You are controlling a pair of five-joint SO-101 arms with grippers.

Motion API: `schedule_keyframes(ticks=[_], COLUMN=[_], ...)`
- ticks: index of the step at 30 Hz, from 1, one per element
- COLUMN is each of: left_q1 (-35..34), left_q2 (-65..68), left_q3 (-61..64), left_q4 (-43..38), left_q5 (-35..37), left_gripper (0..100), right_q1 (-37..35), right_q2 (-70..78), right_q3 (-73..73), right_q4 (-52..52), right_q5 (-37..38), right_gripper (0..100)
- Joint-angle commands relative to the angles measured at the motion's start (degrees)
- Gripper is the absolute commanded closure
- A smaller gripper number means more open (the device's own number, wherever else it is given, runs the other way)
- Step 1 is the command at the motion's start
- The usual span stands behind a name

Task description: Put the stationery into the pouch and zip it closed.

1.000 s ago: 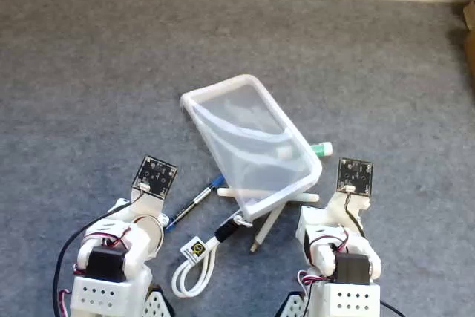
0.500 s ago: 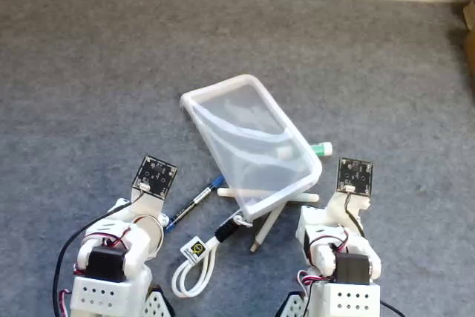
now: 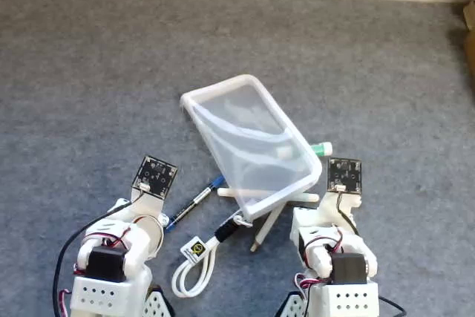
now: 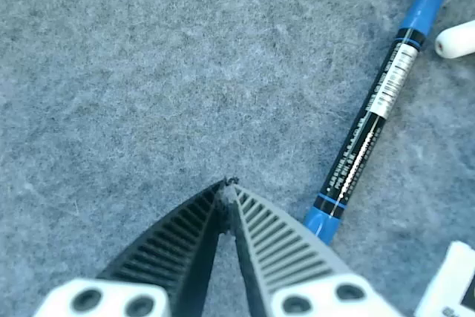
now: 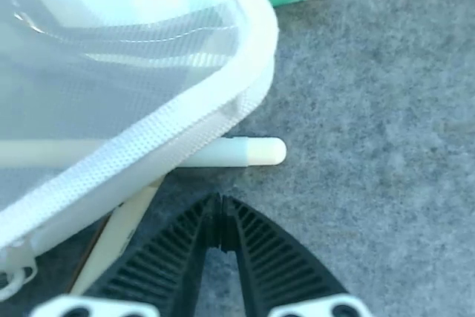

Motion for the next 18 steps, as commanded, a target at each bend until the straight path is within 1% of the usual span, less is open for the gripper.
schedule_keyframes(ticks=[1,8,12,16,18], left_q1=[1.01,1.01,1.01,1.01,1.01], left_q2=[-0.48,-0.48,-0.48,-0.48,-0.48], left_q3=[1.27,1.27,1.27,1.27,1.27], left_q4=[0.26,0.26,0.26,0.26,0.26], left_q5=[0.35,0.35,0.35,0.35,0.35], left_gripper=[99,99,99,99,99], right_q1=[-0.84,-1.10,-1.19,-6.99,-9.98], right_q2=[-0.57,0.04,0.13,1.01,4.35], right_q3=[5.58,-10.33,-16.31,-22.90,-26.95], right_q4=[0.31,0.84,1.63,7.43,9.36], right_q5=[0.09,-0.18,-0.18,-0.44,-3.52], right_gripper=[99.3,99.3,99.4,99.4,99.4])
